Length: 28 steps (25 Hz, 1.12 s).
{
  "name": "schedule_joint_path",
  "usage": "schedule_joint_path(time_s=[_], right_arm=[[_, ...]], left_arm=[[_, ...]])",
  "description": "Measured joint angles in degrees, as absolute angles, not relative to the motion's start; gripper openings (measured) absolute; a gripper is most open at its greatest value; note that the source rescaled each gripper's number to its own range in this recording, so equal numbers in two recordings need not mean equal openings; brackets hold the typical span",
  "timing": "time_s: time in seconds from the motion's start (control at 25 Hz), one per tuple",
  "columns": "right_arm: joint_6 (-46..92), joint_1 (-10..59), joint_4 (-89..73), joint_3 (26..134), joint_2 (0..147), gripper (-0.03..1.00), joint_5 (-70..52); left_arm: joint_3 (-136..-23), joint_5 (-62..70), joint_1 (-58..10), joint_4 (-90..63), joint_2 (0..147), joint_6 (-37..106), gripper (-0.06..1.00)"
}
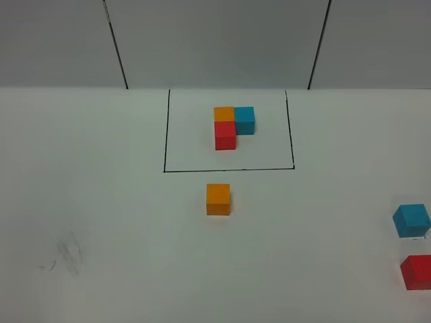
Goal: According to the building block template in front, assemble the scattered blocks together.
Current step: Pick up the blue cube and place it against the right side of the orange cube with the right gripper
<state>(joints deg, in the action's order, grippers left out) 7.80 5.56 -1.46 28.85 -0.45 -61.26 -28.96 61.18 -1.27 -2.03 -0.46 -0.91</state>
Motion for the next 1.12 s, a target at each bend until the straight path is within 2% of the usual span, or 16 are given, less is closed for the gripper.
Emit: schedule_joint_path(time_s=[0.96, 1.04, 1.12], right_arm=[[7.38, 5.56, -1.34, 28.85, -0.45, 0.00, -61.26], [6.02, 5.56, -1.28, 28.85, -0.45, 0.03, -61.26], [3.96, 5.56, -1.28, 28.85, -0.45, 0.11, -61.26]], left_arm=[[-28.96, 61.14, -1.27, -2.01, -0.46, -0.91, 0.65], [-28.96, 61.14, -1.27, -1.97, -0.46, -0.91, 0.65], [-28.96, 61.14, -1.27, -1.97, -0.46, -0.91, 0.65]])
